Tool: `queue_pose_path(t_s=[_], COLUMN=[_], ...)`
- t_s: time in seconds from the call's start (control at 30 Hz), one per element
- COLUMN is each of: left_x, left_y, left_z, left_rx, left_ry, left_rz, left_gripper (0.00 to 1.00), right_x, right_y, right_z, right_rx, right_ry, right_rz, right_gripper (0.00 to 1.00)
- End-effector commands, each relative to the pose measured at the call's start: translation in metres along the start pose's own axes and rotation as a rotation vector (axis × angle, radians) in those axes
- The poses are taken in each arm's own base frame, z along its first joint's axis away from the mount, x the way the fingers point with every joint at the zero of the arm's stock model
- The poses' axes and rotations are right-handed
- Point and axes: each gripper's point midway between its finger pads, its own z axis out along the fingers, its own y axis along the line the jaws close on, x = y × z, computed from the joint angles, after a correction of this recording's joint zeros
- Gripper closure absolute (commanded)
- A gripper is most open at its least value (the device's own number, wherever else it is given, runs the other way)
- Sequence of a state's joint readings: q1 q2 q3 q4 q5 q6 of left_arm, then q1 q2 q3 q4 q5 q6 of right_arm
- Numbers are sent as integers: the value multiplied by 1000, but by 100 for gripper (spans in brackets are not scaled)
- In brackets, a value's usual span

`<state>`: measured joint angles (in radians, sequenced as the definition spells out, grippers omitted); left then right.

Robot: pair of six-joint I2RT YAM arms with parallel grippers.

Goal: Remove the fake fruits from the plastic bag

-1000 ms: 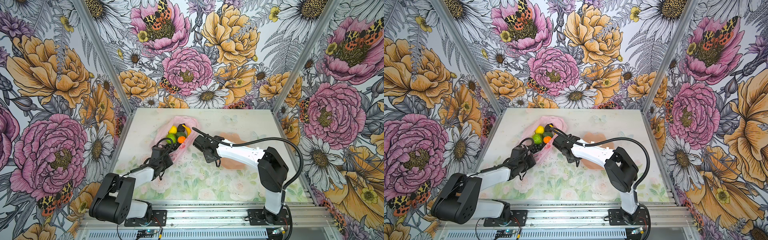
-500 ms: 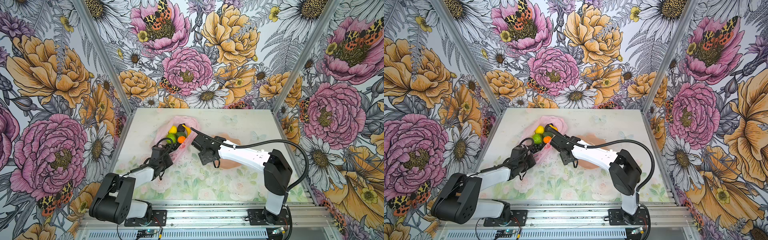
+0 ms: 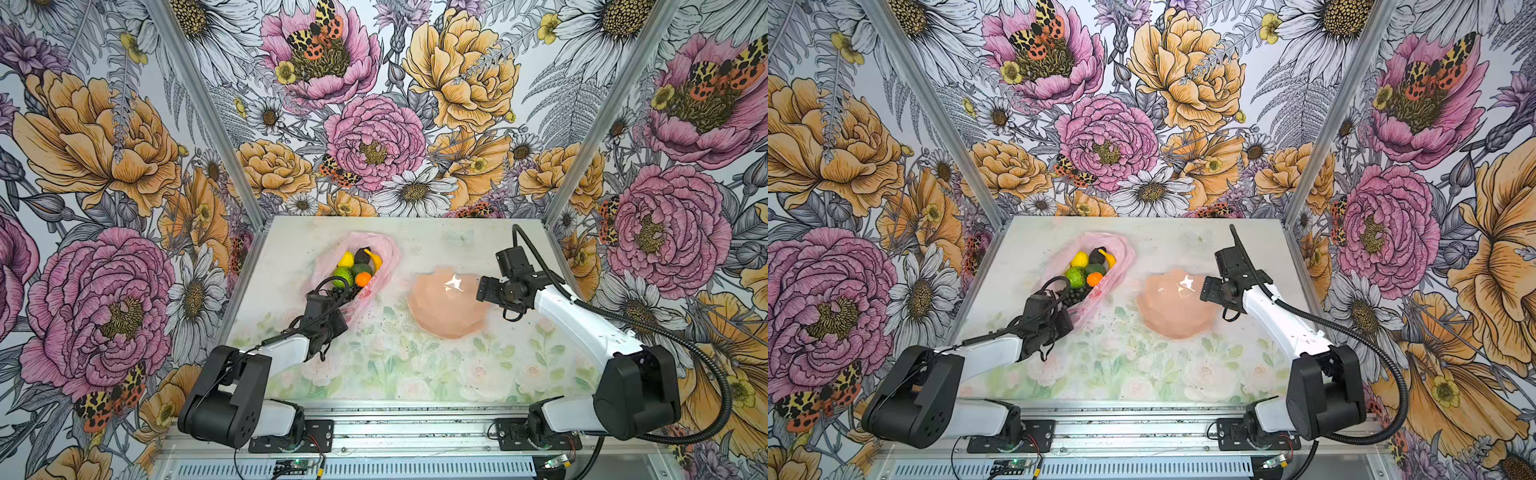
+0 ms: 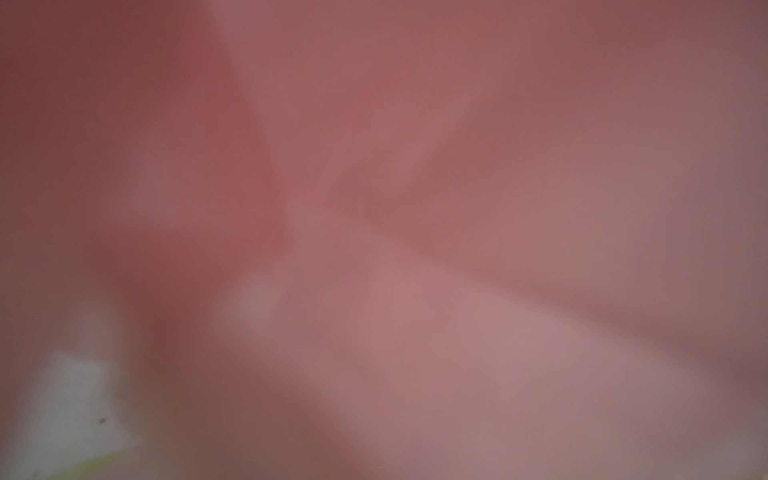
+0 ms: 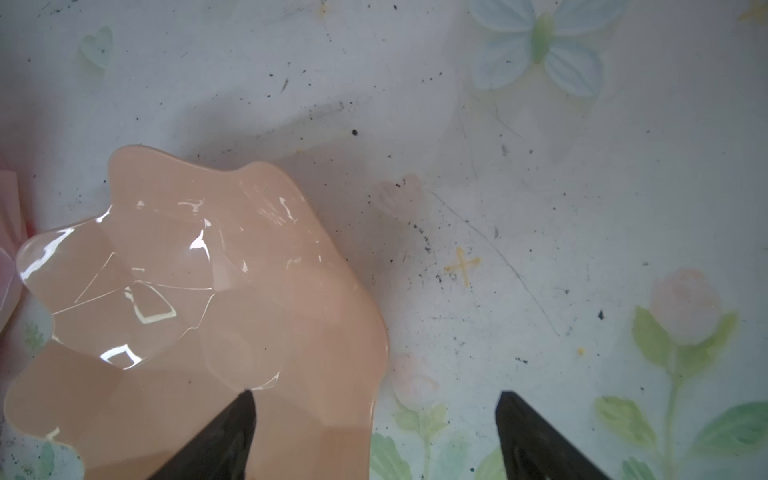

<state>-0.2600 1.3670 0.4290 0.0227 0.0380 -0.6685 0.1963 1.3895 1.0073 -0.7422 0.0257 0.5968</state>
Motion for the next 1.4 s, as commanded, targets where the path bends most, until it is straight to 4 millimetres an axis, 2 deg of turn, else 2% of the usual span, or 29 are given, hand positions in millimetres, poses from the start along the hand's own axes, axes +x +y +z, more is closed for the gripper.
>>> queue_pose_path(t_s=[0.0, 0.1, 0.23, 0.4, 0.67, 0.83, 1.07, 1.27, 1.37], left_x=[-3, -3, -2, 1, 38, 55, 73, 90, 88], left_y=[0, -1, -1, -1, 0, 6, 25, 22, 17], left_z=[-1, 0, 0, 0, -11, -29, -47, -54, -56], left_rx=[-15, -17, -21, -21, -32, -83, -119, -89, -81], left_ry=[-14, -17, -17, -7, 1, -21, -50, -63, -69], left_rz=[36, 39, 43, 36, -36, -29, -51, -80, -78], left_gripper=[100, 100, 100, 100, 100, 100, 100, 100, 99], right_x=[-9, -5, 3, 8, 0, -11, -20, -21, -20], right_y=[11, 8, 24, 43, 70, 88, 104, 112, 107], right_z=[5, 19, 34, 48, 64, 67, 72, 74, 72], right_rx=[-142, -164, -260, -293, -324, -360, -388, -398, -379], right_ry=[-37, -24, 5, 39, 50, 46, 40, 40, 25], right_rz=[105, 154, 180, 158, 138, 113, 93, 74, 69], right_gripper=[8, 10, 14, 19, 24, 26, 26, 26, 21])
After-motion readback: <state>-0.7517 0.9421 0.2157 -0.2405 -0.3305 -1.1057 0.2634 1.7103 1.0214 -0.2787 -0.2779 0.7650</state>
